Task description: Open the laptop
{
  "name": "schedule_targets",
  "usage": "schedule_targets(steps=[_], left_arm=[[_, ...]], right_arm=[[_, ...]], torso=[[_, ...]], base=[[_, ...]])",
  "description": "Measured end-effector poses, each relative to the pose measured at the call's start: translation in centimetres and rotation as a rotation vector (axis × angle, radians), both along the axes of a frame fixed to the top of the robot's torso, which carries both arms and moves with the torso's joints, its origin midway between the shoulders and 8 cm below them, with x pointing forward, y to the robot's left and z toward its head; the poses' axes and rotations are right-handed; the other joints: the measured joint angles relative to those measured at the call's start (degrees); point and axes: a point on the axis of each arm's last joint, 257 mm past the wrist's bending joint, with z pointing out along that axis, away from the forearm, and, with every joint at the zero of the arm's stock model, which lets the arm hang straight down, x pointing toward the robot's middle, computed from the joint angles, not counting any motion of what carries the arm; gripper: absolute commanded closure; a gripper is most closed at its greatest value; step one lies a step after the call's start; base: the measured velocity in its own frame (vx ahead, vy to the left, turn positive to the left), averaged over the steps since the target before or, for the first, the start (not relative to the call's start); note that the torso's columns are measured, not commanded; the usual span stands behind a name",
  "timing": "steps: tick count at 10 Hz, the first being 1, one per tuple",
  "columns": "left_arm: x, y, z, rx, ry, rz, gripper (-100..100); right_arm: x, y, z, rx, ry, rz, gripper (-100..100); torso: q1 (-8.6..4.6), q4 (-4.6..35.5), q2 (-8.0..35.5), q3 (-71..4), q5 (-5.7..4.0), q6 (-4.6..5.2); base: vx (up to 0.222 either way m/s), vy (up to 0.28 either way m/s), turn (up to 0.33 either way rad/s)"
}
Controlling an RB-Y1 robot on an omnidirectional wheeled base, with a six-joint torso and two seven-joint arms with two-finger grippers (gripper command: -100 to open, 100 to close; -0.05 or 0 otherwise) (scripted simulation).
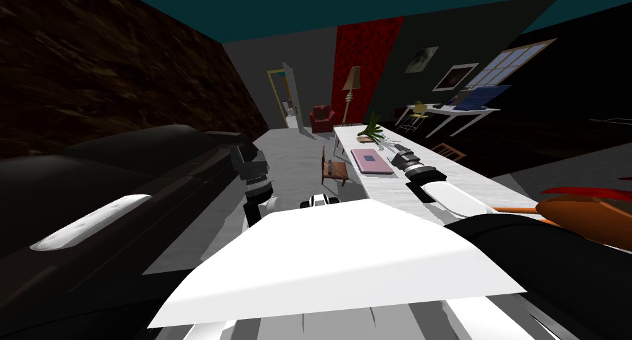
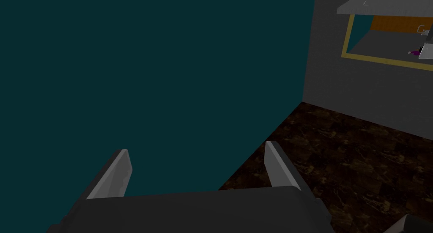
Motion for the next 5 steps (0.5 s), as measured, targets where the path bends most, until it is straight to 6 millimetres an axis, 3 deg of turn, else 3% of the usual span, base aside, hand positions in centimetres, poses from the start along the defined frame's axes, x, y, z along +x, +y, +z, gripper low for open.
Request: schedule_targets(steps=[5], left_arm=[[0.0,0.0,0.0,0.0,0.0,0.0,0]], right_arm=[[0.0,0.0,-0.01,0.0,0.0,0.0,0]], torso=[[-0.01,0.0,0.0,0.0,0.0,0.02]], base=[[0.0,0.0,0.0]])
